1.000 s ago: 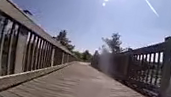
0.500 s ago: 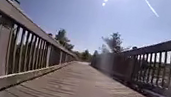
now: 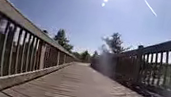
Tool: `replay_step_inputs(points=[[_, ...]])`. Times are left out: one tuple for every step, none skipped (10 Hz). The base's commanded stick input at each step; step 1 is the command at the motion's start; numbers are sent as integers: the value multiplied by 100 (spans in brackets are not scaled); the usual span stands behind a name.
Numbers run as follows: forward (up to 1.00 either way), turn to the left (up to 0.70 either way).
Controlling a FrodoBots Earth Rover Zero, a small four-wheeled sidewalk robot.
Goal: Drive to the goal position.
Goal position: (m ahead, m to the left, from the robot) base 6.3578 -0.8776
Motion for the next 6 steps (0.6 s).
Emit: replay_step_inputs(points=[[70,0],[70,0],[70,0],[70,0],[70,0],[70,0]])
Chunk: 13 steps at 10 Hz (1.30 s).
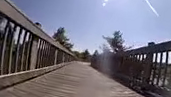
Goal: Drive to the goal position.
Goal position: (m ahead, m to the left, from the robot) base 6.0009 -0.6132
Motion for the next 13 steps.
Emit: replay_step_inputs(points=[[70,0],[70,0],[70,0],[70,0],[70,0],[70,0],[70,0],[70,0],[70,0],[70,0],[70,0],[70,0],[70,0]])
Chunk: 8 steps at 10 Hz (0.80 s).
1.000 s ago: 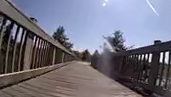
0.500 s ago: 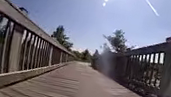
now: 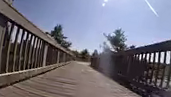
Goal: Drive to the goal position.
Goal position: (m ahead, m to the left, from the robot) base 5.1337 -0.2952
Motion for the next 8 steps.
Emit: replay_step_inputs(points=[[70,0],[70,0],[70,0],[70,0],[70,0],[70,0],[70,0],[70,0]])
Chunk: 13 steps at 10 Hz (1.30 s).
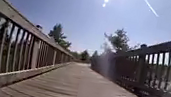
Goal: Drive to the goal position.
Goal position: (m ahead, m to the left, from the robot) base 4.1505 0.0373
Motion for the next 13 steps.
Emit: replay_step_inputs(points=[[70,0],[70,0],[70,0],[70,0],[70,0],[70,0],[70,0],[70,0],[70,0],[70,0],[70,0],[70,2],[70,12]])
